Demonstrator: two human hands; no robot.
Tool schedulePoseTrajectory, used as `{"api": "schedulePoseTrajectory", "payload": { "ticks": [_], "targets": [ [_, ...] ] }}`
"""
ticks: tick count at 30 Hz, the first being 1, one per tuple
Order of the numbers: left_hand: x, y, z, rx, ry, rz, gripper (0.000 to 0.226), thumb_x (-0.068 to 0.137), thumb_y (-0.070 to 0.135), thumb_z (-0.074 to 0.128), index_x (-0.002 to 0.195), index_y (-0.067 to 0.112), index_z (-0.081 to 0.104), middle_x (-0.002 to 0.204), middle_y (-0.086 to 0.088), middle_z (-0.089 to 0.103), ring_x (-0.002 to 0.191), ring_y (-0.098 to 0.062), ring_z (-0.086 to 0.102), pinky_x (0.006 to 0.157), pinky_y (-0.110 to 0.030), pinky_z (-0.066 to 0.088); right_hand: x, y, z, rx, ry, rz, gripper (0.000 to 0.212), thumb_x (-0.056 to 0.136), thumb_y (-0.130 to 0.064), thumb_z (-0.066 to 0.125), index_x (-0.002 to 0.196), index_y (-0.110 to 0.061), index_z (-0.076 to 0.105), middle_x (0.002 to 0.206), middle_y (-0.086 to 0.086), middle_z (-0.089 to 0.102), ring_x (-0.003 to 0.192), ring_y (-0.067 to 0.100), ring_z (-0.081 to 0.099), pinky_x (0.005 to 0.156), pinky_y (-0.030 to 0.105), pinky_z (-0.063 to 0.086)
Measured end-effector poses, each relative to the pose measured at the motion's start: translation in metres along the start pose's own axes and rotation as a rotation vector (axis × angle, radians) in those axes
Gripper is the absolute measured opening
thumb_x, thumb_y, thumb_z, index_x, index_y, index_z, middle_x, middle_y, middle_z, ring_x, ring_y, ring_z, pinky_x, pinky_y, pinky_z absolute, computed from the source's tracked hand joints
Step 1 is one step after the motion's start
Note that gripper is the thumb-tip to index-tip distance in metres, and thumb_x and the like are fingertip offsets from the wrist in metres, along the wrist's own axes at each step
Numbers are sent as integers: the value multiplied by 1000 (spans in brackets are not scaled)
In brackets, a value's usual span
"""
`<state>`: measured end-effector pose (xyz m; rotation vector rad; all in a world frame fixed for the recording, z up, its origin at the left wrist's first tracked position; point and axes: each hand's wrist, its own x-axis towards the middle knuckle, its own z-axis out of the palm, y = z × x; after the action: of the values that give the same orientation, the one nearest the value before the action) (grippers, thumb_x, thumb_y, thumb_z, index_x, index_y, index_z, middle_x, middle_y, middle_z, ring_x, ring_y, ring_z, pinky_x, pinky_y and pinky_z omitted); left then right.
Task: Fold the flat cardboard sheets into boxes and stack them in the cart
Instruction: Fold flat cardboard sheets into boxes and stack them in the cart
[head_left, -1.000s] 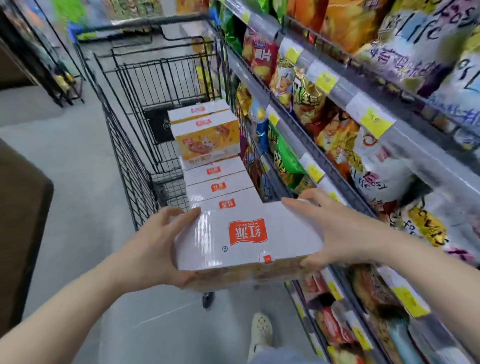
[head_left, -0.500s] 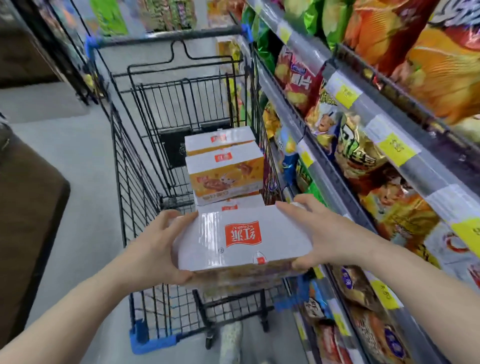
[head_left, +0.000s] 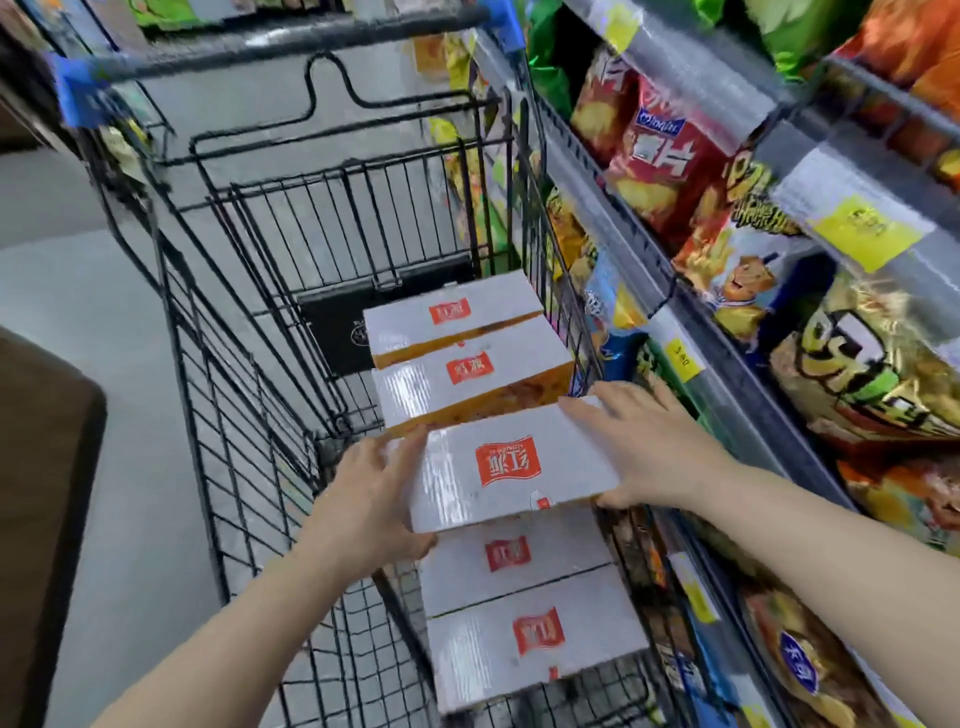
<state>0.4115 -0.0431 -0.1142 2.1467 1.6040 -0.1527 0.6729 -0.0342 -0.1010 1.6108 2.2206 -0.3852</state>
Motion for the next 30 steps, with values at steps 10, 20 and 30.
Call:
{"api": "schedulePoseTrajectory", "payload": {
  "ticks": [10,20,30],
  "targets": [
    [42,-7,17,84,-60,-78,103,69,49,70,142,27,1,145,-6,20,133,-24,23,108,-32,30,57,6,14,-84,-68,-13,98,77,-45,65,145,-27,-3,153,10,8,143,24,4,112,50,-13],
    [70,-15,32,57,-93,-78,76,82,39,61,140,22,15,150,4,10,139,-26,10,108,-36,30,69,-3,31,-64,-101,82,74,95,-30,45,146,-19,-7,156,10,-10,144,29,-5,115,43,-9],
    [67,-17,30,221,-161,-89,81,83,42,59,142,20,7,153,1,6,139,-33,9,113,-45,22,43,-4,25,205,-13,50,60,95,-39,39,146,-25,10,157,-2,-1,144,15,-5,114,38,-12]
  ]
}}
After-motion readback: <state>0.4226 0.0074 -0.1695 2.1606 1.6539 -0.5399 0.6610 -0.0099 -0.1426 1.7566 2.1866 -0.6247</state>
